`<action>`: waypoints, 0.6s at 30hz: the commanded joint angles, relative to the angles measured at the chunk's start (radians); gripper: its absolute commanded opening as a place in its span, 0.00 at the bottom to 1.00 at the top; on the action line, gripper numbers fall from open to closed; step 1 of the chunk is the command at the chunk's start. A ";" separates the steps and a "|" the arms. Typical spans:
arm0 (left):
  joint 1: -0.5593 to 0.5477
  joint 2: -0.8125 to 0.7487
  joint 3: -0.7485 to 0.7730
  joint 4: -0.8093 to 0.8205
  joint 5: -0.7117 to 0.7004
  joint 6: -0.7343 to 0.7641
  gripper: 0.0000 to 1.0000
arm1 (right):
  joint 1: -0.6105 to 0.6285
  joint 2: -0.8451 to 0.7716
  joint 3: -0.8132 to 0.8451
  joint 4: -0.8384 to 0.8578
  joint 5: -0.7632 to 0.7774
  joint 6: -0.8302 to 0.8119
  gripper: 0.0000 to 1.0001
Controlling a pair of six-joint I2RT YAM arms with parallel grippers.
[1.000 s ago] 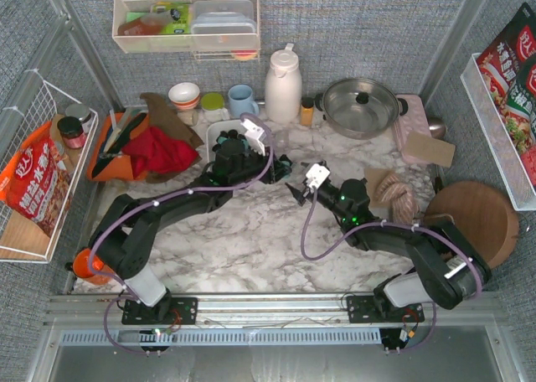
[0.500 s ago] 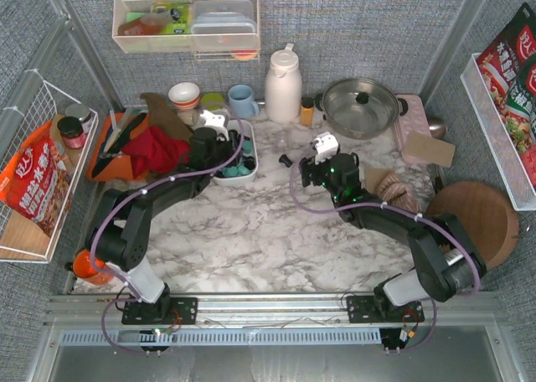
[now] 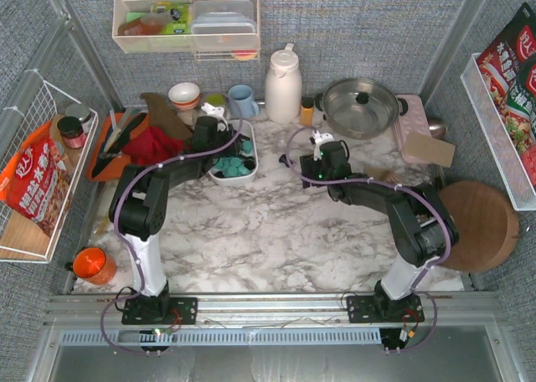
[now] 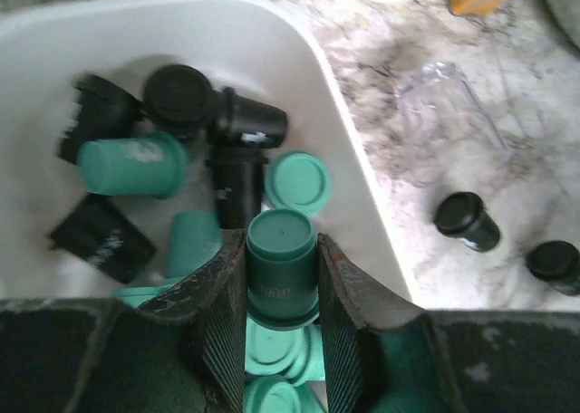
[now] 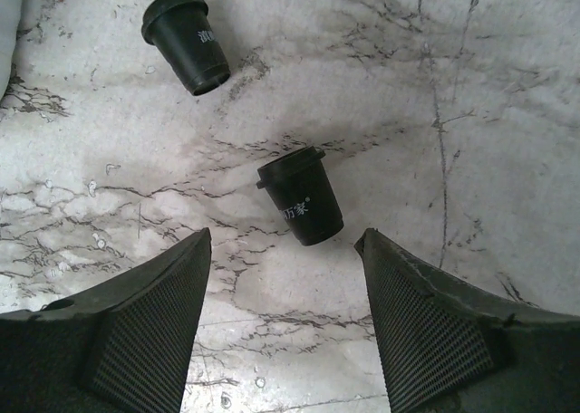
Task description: Mix the coffee capsules in the storage basket
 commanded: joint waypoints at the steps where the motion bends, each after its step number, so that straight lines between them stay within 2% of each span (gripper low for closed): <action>1: 0.000 0.041 -0.017 0.058 0.172 -0.110 0.40 | -0.023 0.044 0.039 -0.047 -0.089 0.061 0.71; 3: 0.000 0.044 -0.042 0.091 0.194 -0.141 0.46 | -0.030 0.063 0.050 -0.038 -0.136 0.067 0.70; 7: 0.000 0.024 -0.074 0.122 0.211 -0.163 0.69 | -0.030 0.113 0.094 -0.061 -0.176 0.058 0.66; 8: 0.001 0.025 -0.080 0.123 0.211 -0.164 0.89 | -0.031 0.120 0.103 -0.064 -0.172 0.058 0.64; 9: 0.000 -0.015 -0.088 0.126 0.209 -0.164 0.98 | -0.031 0.127 0.108 -0.066 -0.166 0.058 0.64; 18: 0.001 -0.246 -0.240 0.153 0.111 -0.128 0.99 | -0.033 0.150 0.162 -0.110 -0.070 0.036 0.60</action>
